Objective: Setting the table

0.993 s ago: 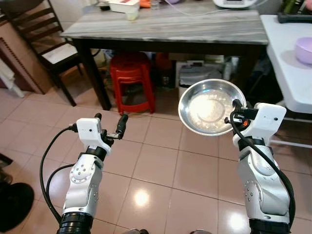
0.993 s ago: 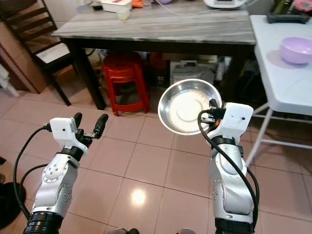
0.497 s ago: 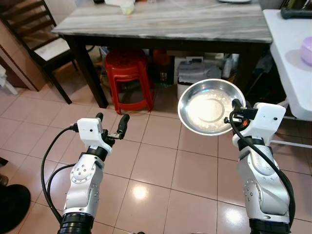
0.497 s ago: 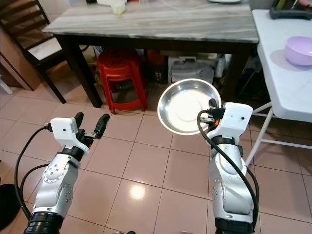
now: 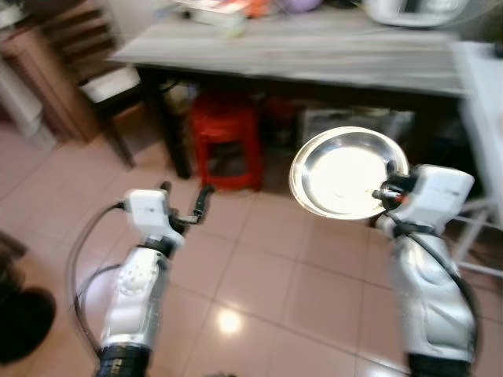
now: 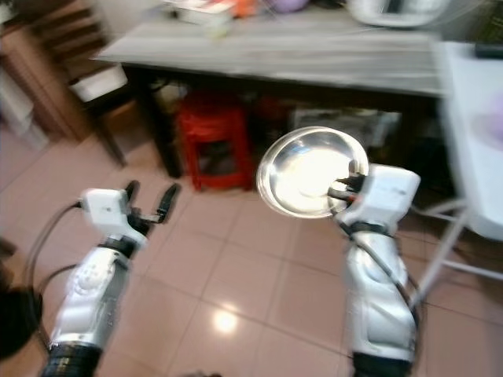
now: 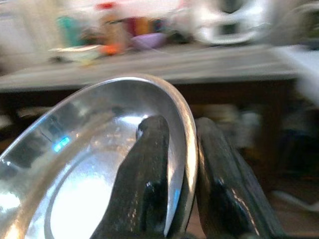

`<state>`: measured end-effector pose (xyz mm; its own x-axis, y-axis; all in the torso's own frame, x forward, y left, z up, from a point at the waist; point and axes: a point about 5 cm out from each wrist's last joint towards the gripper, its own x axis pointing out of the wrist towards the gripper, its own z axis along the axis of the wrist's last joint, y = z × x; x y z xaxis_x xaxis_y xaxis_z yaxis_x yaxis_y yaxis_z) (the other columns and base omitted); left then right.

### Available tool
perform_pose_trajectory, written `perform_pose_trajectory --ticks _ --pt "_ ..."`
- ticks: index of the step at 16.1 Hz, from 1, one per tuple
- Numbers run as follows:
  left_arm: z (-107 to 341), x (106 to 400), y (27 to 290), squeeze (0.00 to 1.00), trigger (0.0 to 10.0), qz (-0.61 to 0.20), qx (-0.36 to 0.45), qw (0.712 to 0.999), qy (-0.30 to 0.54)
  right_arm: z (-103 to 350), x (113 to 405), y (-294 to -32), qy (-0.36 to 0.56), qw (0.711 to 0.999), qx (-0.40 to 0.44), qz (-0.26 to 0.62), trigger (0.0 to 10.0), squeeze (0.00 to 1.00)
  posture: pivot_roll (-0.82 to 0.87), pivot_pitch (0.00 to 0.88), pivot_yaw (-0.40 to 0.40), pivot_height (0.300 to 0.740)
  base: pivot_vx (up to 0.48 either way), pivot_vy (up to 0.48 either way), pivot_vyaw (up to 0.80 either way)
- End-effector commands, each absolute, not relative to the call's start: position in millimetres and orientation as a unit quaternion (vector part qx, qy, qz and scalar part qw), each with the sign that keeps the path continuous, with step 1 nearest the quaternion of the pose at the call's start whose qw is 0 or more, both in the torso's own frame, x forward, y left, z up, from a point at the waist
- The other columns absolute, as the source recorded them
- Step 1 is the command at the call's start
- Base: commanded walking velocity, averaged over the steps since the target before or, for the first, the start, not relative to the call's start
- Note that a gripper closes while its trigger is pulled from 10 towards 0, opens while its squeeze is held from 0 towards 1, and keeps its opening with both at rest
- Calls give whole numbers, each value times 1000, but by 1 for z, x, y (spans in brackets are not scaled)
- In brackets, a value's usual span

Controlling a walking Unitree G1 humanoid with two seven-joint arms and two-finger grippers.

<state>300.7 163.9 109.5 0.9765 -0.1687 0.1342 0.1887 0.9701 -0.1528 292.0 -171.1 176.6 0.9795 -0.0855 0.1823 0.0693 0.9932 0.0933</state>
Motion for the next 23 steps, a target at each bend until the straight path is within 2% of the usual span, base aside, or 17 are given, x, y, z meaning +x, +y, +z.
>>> perform_pose_trajectory --ticks 1,7,10,13,20,23 --pt "115 302 161 0 10000 -99 -83 989 -71 180 290 -178 -102 993 42 -50 10000 0 -121 129 96 740 311 0 463" --pt "116 302 160 0 10000 -102 -83 989 -72 179 289 -182 -100 992 53 -64 10000 0 -123 131 97 740 322 0 138" --pt "116 302 158 0 10000 -103 -84 989 -71 179 289 -182 -99 992 53 -65 10000 0 -124 134 96 740 423 0 -562" --pt "116 302 157 0 10000 -104 -86 988 -71 179 290 -182 -99 991 55 -65 10000 0 -124 134 96 740 480 0 0" --pt "110 294 168 0 10000 -90 -75 991 -64 179 288 -183 -98 992 53 -64 10000 0 -121 133 92 740 480 0 -723" --pt "110 292 166 0 10000 -90 -79 991 -63 181 289 -181 -102 992 45 -56 10000 0 -120 131 90 740 480 0 0"
